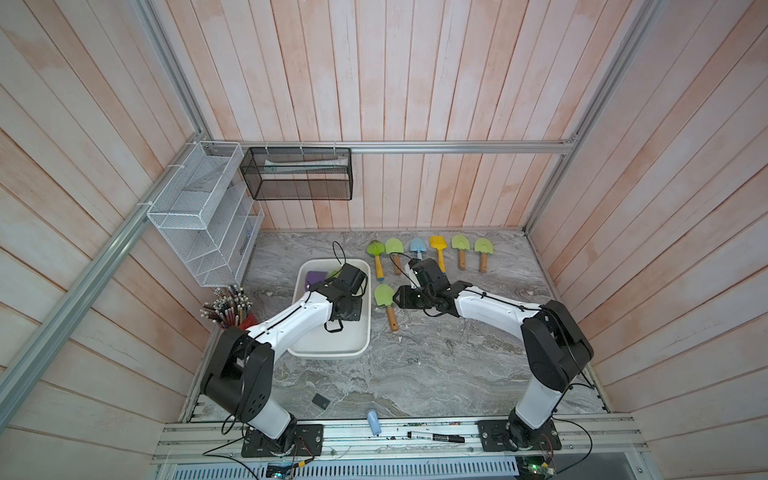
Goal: Take the shovel out of the storage box
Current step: Pick up the shovel from the storage box.
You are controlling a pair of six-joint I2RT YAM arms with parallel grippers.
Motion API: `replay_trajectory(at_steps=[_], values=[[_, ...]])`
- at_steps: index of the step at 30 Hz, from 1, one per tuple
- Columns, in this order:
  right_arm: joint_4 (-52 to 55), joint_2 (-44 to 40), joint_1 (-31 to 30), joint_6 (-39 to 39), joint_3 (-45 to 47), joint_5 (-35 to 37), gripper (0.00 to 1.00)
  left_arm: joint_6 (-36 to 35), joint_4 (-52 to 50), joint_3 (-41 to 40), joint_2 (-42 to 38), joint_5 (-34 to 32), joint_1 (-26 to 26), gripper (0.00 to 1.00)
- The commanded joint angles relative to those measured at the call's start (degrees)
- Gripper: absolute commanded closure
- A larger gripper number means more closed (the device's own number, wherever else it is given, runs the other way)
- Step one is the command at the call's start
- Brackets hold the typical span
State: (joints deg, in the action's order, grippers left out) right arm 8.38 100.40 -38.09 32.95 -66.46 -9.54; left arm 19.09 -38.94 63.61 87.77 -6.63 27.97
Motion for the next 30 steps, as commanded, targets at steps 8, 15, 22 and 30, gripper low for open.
replay_trajectory(at_steps=[8, 15, 22, 30], values=[[-11.98, -6.40, 0.38, 3.27, 1.43, -11.76, 0.43, 8.78, 17.72, -7.10, -14.35, 35.40, -14.20, 0.99], [-31.88, -7.04, 0.38, 12.44, 5.01, -26.91, 0.43, 23.46, 39.70, -16.10, -16.31, 57.08, -20.79, 0.99], [-47.14, -1.83, 0.46, 21.99, 4.61, -34.43, 0.43, 34.90, 58.33, -21.60, -15.27, 65.71, -20.85, 0.99], [-59.59, 4.04, 0.46, 30.43, 2.56, -38.77, 0.43, 40.61, 68.03, -24.00, -15.04, 68.86, -19.17, 0.99]])
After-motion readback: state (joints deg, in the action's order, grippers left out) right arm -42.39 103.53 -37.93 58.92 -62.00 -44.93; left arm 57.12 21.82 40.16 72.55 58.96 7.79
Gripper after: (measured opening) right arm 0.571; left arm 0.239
